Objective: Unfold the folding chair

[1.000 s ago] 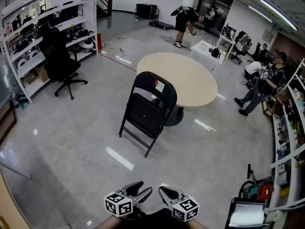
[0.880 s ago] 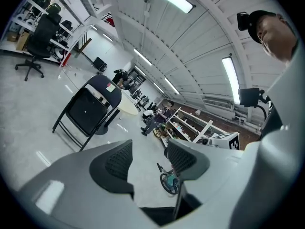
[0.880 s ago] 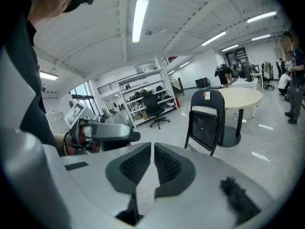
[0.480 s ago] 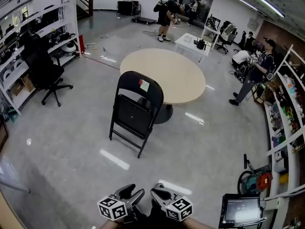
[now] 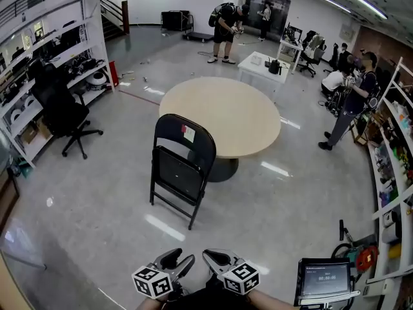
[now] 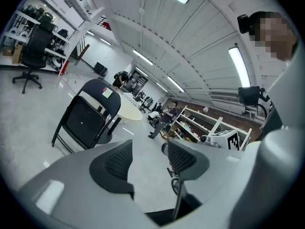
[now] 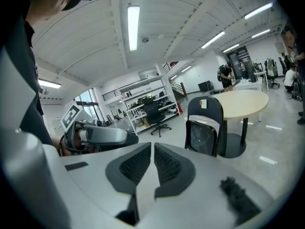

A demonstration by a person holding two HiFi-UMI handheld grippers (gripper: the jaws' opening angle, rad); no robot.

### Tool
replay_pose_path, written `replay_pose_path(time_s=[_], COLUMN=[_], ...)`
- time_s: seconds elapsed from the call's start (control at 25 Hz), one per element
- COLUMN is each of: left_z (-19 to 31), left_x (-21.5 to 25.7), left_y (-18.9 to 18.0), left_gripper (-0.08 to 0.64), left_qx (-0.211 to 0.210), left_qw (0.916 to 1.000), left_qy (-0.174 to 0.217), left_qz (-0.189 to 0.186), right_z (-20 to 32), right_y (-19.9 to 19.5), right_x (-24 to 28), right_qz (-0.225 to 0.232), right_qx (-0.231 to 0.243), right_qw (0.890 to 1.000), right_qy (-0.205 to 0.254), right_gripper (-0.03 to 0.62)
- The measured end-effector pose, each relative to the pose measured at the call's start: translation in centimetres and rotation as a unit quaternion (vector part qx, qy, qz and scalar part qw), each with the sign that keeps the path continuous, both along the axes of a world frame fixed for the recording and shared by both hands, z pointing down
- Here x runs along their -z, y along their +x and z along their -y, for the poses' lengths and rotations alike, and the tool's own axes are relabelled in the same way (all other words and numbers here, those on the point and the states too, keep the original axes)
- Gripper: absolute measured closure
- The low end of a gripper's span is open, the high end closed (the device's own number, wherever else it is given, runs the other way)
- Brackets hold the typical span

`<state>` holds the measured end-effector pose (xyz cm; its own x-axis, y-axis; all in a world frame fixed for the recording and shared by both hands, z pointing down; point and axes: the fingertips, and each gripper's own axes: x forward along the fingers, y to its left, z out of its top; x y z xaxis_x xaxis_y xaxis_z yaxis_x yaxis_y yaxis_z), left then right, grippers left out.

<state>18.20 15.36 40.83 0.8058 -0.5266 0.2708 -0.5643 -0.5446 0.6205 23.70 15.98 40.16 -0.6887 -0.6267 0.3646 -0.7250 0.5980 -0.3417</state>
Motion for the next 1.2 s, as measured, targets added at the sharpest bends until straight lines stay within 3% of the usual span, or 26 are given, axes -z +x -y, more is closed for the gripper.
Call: replay_pose_path(time_s=[0.16,0.4,0.6,1.2], left_z=[3.1,6.5,7.7,12.4], left_x=[1.2,0.8,1.3,0.5], left_y=[3.5,6.3,8.6,10.1], left_gripper=[0.319,0.324,0.324,0.324], left_qx=[0.006,0.040,0.038,0.028], left_qw=[0.9998,0.9991,0.9991,0.9995], left_qy=[0.017,0.001,0.008,-0.013], left_qz=[0.012,0.011,0.019,-0.004], right_z=[3.1,6.4,7.9,11.8], right_y=[3.1,6.9,9.2,11.3], right_x=[0.5,0.2,0.5,-0.4], right_qz=[0.011,0.021,0.028,0.015], right_qx=[0.002,0.013,0.012,-0.012], right_qw=[1.000,1.000,1.000,1.000], right_qy=[0.002,0.003,0.005,-0.009], right_gripper=[0.568,0.568,0.568,0.568])
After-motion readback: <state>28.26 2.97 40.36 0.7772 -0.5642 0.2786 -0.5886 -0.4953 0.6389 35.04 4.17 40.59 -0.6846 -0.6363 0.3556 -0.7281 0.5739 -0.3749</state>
